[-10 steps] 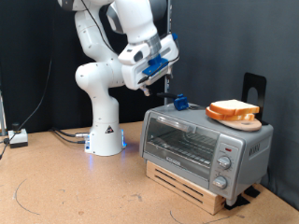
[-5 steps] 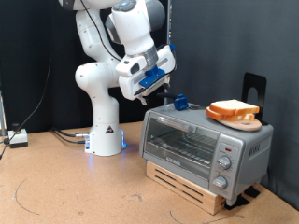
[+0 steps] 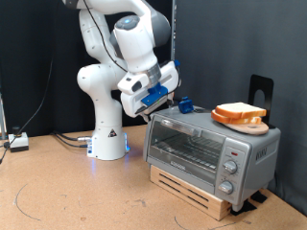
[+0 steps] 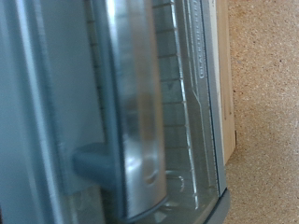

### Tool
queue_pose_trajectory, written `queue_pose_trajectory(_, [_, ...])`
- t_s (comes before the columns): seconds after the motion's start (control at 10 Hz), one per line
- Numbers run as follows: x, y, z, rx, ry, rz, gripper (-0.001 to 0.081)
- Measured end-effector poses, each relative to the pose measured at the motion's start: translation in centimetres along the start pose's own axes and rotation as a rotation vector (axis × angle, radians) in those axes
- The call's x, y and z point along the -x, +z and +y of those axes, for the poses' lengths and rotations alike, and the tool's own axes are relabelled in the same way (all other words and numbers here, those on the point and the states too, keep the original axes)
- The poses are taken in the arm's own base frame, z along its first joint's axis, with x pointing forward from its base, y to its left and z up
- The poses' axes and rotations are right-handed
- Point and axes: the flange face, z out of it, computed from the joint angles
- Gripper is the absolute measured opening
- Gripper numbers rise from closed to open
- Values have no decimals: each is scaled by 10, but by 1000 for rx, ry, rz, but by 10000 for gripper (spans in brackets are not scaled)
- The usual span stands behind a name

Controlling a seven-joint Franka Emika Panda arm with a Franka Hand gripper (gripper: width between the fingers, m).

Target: Make a piece of toast with the oven

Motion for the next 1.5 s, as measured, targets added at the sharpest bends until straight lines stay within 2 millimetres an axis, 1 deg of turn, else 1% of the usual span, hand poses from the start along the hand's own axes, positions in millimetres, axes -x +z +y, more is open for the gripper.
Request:
queue_pose_trajectory(0.4, [-11,32,10,35,10,5,807])
queue_pose_trajectory(0.5, [-14,36,11,43,13,4,807])
queue_pose_trajectory(0.8, [-20,35,17,44,24,16,807])
queue_pose_trajectory(1.2, [-40,27,39,51,50,41,807])
queue_pose_trajectory(1.5, [-59,26,59,99,79,59,807])
